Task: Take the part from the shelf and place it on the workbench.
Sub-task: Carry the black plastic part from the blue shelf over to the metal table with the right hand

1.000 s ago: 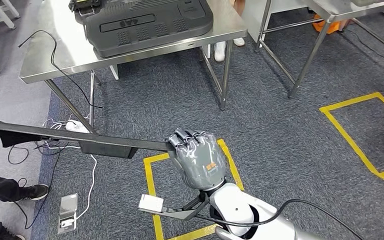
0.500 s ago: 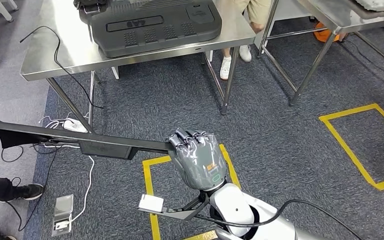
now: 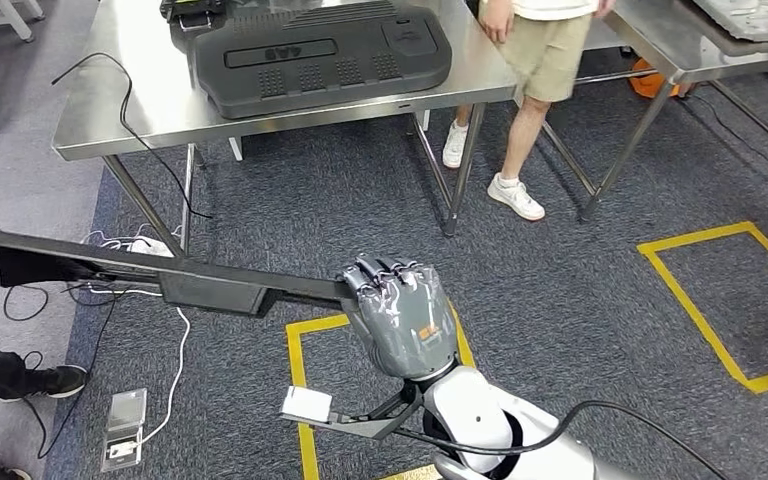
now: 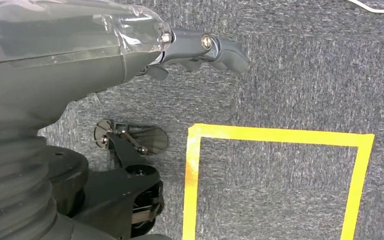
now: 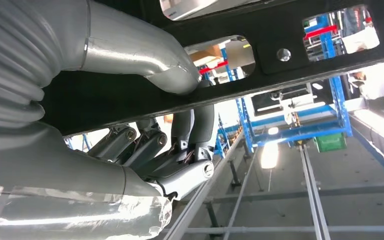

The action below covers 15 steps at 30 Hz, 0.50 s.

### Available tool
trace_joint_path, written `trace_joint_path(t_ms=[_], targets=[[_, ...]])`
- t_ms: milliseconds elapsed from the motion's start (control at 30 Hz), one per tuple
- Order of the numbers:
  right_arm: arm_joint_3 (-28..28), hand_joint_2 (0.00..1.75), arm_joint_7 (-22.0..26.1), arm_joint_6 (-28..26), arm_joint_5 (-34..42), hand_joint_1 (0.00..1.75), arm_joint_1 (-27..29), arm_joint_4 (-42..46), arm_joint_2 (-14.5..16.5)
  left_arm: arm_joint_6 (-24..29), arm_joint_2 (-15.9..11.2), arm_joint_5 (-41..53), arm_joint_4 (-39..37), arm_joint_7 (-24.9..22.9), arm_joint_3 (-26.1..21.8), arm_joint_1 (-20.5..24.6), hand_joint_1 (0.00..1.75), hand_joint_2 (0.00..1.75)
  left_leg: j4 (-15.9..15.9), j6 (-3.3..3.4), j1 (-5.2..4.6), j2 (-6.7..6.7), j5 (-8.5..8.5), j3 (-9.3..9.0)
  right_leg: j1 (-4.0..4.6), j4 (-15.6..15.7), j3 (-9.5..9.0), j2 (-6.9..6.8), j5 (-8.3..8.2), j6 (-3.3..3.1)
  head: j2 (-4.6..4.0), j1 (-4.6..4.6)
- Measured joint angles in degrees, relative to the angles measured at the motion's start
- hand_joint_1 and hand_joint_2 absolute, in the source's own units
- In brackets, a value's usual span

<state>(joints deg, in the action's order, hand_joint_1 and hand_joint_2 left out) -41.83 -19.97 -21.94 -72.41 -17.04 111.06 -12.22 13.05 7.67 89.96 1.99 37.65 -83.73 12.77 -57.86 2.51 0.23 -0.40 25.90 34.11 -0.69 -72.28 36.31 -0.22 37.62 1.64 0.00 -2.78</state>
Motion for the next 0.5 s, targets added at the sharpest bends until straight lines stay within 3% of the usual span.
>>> trace_joint_path(t_ms=[33, 67, 133, 200, 267, 367, 433, 500], targets=[[0.02, 1.75, 0.02, 0.00, 0.00, 1.75, 0.14, 0.00, -0.01, 0.00, 0.01, 0.00, 0.00, -0.01, 0.00, -0.01, 0.00, 1.75, -0.06, -0.20, 0.23, -0.05, 0.11, -0.04, -0.38, -1.19, 1.08, 0.00, -0.41, 0.37, 0.00, -0.02], [0.04, 1.75, 0.03, 0.00, 0.00, 1.75, 0.24, 0.00, -0.01, 0.00, 0.01, 0.00, -0.01, -0.01, 0.00, -0.02, 0.00, 1.75, -0.21, -0.53, 0.55, -0.12, 0.27, -0.10, -0.76, -0.20, 1.12, 0.00, -1.96, 0.76, 0.00, -0.03], [0.09, 1.75, 0.06, 0.00, 0.00, 1.75, 0.31, -0.01, -0.01, 0.00, 0.01, 0.00, -0.01, -0.02, 0.00, -0.03, 0.00, 1.75, -0.89, -1.63, 1.34, -0.30, 0.87, -0.16, -1.49, 6.27, -1.16, 0.10, -6.34, 1.73, 0.00, -0.13], [0.16, 1.75, 0.08, 0.00, 0.01, 1.75, 0.36, 0.02, 0.01, 0.04, -0.08, -0.01, 0.01, -0.02, 0.01, 0.06, 0.00, 1.75, -1.89, -2.89, 1.48, -0.52, 1.50, 0.13, -1.75, 10.99, -2.85, 0.64, -8.27, 1.88, 0.00, -0.58], [0.19, 1.75, 0.16, -0.01, 0.02, 1.75, 0.49, 0.05, 0.02, 0.09, -0.15, -0.01, 0.01, -0.02, 0.01, 0.10, 0.00, 1.75, -2.14, -3.72, 1.31, -0.70, 1.61, 0.31, -1.55, 11.36, -2.73, 1.07, -8.02, 0.81, 0.00, -0.52], [0.20, 1.75, 0.41, -0.05, 0.04, 1.75, 0.51, 0.07, 0.02, 0.16, -0.15, 0.00, 0.00, -0.02, 0.00, 0.06, 0.00, 1.75, -3.29, -4.34, 1.54, -0.49, 2.39, 0.51, -1.41, 11.39, -2.83, 0.85, -8.05, -0.82, 0.00, 0.07], [0.20, 1.75, 0.60, -0.09, 0.12, 1.75, 0.49, 0.06, 0.04, 0.23, -0.15, 0.00, 0.00, -0.02, 0.00, 0.07, 0.00, 1.75, -8.76, -4.46, 1.41, -0.09, 5.20, 2.87, -1.26, 11.50, -3.12, 0.55, -7.98, -1.42, 0.00, 0.38], [0.20, 1.75, 0.79, -0.12, 0.24, 1.75, 0.50, 0.04, 0.05, 0.33, -0.15, 0.00, 0.00, -0.02, 0.00, -0.02, 0.00, 1.75, -16.21, -4.29, 1.14, 0.01, 7.95, 6.75, -0.84, 11.48, -3.35, 0.34, -7.73, -1.82, 0.00, 0.58]])
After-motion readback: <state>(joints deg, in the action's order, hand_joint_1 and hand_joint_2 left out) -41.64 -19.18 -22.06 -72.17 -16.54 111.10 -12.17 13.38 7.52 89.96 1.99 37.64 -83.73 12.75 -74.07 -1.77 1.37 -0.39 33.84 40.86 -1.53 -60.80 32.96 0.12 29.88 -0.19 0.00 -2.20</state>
